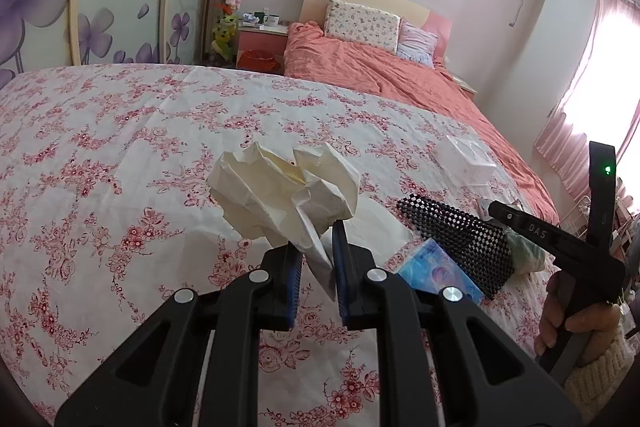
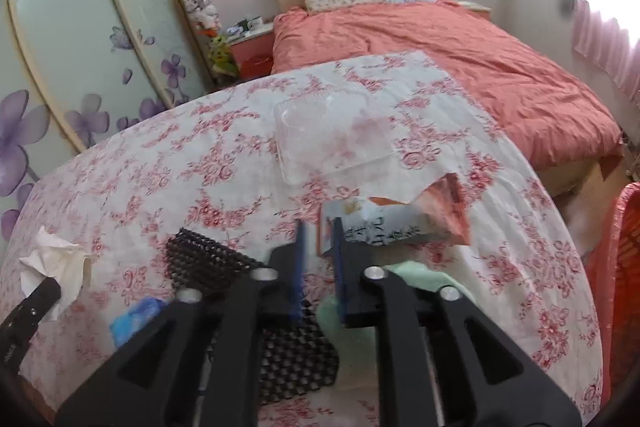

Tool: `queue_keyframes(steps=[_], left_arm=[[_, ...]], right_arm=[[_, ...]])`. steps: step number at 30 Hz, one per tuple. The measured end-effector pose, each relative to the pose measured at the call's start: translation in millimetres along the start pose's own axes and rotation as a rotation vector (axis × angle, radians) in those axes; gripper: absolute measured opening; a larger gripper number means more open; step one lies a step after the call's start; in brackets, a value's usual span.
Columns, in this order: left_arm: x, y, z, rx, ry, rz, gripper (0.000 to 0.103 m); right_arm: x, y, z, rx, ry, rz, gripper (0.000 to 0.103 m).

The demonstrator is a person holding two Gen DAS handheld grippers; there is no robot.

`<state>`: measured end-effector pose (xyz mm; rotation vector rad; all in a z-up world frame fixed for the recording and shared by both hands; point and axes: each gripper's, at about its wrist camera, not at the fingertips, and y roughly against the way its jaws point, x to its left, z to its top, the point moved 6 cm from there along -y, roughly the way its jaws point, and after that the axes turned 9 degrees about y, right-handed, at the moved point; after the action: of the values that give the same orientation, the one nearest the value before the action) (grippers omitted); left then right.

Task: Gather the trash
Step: 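Grasp the clear plastic container with the right tool while the left tool holds the tissue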

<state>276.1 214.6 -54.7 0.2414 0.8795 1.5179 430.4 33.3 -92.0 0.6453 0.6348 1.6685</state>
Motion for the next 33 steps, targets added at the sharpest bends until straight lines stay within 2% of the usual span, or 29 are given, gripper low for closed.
queue_keyframes(steps=[1,5,11,13,14,21,31,32,33], left_arm=[[0,0,1,0.0,0.0,0.0,0.014],[1,0,1,0.0,0.004,-0.003,0.014],[-3,-1,2,-0.007,-0.008,-0.002,0.014],[-6,-2,3,-0.008,-0.014,-0.002,0.014],[-8,-3,3,-0.009,-0.017,-0.002,0.014],[-14,-7,5,-0.008,-0.017,-0.005,0.014],[-17,-16,8,0.003,-0.023,0.012,0.014],[-17,-16,8,0.002,-0.024,0.013,0.014],[-17,-16,9,0.002,-0.024,0.013,0.014]], right_arm=[[0,3,1,-0.016,-0.004,-0.004,0.05],[0,10,12,-0.058,0.003,-0.019,0.058],[-16,2,29,-0.07,0.002,-0.079,0.082],[-18,-5,36,-0.069,0.012,-0.091,0.094],[-17,-9,40,-0.068,0.025,-0.095,0.096],[-6,-46,57,-0.001,0.129,-0.107,0.099],[0,-74,69,0.074,0.165,-0.114,0.099],[0,-76,69,0.077,0.166,-0.117,0.098],[0,-77,69,0.081,0.164,-0.113,0.094]])
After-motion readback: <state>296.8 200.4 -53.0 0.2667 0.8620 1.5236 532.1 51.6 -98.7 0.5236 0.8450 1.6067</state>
